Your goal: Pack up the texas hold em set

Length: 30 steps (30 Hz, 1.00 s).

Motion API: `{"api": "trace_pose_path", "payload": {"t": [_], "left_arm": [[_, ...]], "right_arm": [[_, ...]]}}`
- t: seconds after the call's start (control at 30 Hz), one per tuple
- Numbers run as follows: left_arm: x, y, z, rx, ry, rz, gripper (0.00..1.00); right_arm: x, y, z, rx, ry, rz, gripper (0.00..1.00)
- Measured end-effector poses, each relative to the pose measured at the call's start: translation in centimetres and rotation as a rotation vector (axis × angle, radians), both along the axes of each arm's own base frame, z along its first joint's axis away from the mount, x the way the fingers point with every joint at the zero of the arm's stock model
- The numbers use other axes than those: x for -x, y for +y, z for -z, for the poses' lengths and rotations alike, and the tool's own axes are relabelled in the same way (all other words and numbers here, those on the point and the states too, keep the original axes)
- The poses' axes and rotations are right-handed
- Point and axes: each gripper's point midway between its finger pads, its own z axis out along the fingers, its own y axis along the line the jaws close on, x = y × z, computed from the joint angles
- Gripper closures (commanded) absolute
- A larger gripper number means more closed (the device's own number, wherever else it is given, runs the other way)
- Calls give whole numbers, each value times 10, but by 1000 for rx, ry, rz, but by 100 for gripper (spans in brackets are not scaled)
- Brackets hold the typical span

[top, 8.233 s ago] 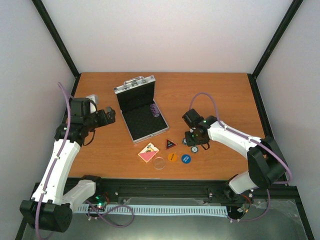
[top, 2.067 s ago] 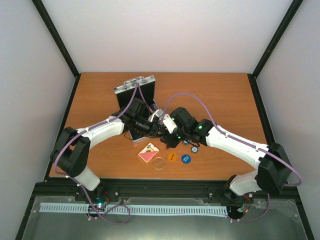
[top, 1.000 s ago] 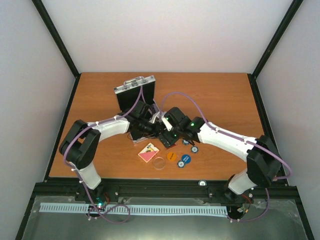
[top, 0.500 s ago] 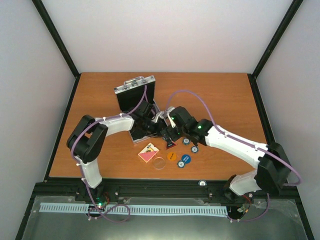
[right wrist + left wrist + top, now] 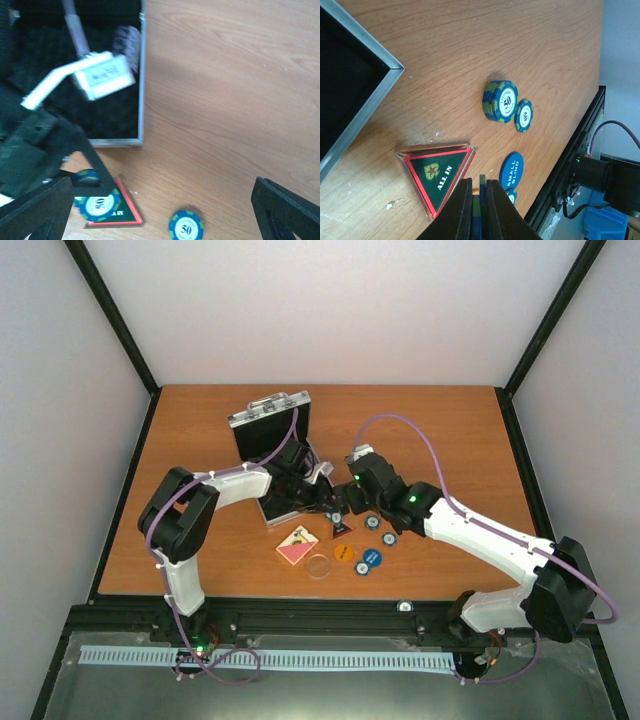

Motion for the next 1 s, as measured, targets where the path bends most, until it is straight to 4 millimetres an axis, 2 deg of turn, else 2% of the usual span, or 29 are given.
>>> {"api": "trace_pose_path", "payload": {"t": [0.3, 0.5, 0.6, 0.8, 1.0], "left_arm": [[2, 5, 0, -27, -18, 8, 99], [3, 17, -1, -98, -49, 7, 99], [3, 23, -8, -129, -79, 6, 99], [3, 29, -21, -146, -122, 1, 99], [3, 34, -19, -176, -127, 1, 99]], "right_arm": [[-3, -50, 36, -11, 110, 218, 3], [1, -61, 50, -1, 168, 298, 6], [6, -65, 60, -6, 203, 332, 6], [34, -87, 96, 14, 287, 389, 7], [35, -85, 95, -13, 290, 395, 6]]}}
